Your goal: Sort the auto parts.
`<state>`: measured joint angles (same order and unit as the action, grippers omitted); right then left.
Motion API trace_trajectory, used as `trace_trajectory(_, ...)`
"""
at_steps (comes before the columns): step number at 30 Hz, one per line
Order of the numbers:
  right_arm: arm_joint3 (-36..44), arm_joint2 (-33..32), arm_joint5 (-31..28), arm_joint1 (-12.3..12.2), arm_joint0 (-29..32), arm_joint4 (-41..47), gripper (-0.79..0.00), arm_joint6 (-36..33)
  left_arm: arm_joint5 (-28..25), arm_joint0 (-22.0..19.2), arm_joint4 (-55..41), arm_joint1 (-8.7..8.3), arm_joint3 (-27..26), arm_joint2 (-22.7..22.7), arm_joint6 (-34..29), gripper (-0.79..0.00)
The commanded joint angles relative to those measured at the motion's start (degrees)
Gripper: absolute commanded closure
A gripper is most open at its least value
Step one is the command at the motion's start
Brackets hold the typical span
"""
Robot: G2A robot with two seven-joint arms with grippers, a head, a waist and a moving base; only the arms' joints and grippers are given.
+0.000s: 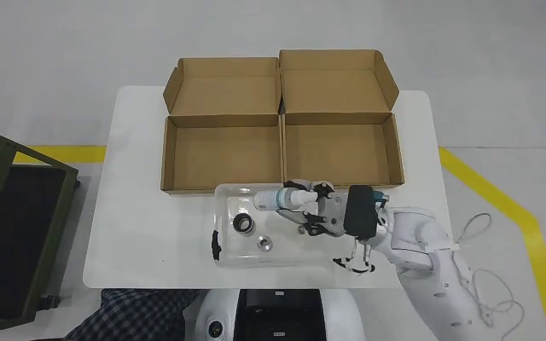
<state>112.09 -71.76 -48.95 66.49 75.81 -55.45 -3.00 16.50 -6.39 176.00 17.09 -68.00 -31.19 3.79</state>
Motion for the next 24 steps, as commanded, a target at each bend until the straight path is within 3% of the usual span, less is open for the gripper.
trace_trajectory(1, -0.11, -0.58, 0.28, 0.04, 0.02, 2.56, 0.000, 2.15, 0.00, 0.00, 0.00, 0.00, 0.00, 0.00, 0.00, -0.785)
trace_trajectory(11, -0.93, -4.73, 1.55, 0.02, 0.00, 10.40, 0.000, 8.69, 0.00, 0.00, 0.00, 0.00, 0.00, 0.00, 0.00, -0.785)
trace_trajectory(24, -1.41, -6.90, 3.40, 0.30, 1.09, 12.19, 0.000, 13.85, 0.00, 0.00, 0.00, 0.00, 0.00, 0.00, 0.00, -0.785)
